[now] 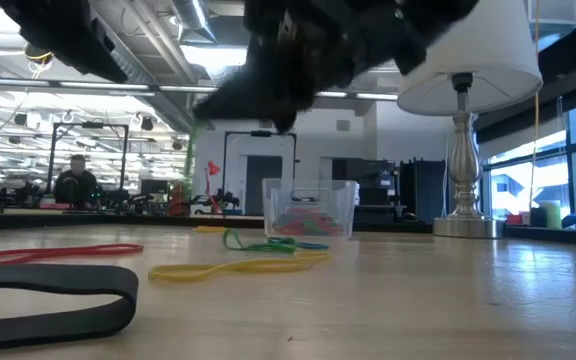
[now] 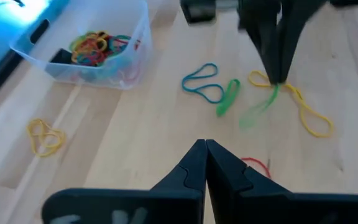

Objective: Pick and place rubber bands into bin
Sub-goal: Put the green rubber band into the transparent bin

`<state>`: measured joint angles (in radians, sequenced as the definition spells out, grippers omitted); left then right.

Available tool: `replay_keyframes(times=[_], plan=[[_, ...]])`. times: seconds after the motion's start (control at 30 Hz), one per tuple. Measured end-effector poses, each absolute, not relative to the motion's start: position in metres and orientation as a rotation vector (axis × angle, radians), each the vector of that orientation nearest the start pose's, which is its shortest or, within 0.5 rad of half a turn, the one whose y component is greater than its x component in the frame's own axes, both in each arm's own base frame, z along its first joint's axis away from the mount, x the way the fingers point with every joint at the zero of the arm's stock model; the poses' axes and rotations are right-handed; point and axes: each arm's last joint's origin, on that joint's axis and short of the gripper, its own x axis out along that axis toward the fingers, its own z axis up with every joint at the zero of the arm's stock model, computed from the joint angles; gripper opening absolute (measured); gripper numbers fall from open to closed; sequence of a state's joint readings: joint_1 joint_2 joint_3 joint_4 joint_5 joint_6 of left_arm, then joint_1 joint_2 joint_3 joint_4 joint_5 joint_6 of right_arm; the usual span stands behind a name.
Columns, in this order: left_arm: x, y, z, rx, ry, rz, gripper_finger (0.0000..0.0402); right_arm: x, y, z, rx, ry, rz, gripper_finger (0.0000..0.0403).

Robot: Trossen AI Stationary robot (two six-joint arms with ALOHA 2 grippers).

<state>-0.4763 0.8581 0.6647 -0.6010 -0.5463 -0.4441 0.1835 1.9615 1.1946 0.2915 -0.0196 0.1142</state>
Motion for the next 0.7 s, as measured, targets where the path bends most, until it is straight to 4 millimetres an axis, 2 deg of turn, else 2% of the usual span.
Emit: replay_keyframes(times=[0.17,0.4,0.57,0.7], plan=[[0.153,-0.061,0.249,-0.015,0.647,0.237,0.0002,0.409,0.049,0.219,0.014,0.410,0.087,0.0003],[0.153,-0.060,0.250,0.002,0.622,0.288,0.0005,0.384,-0.015,0.250,-0.021,0.477,-0.195,0.0002],[0.154,-0.055,0.251,0.016,0.591,0.367,0.0002,0.366,-0.060,0.244,0.004,0.640,-0.335,0.0002],[0.157,-0.048,0.251,0.006,0.590,0.413,0.0005,0.357,-0.087,0.229,0.024,0.769,-0.402,0.0002]])
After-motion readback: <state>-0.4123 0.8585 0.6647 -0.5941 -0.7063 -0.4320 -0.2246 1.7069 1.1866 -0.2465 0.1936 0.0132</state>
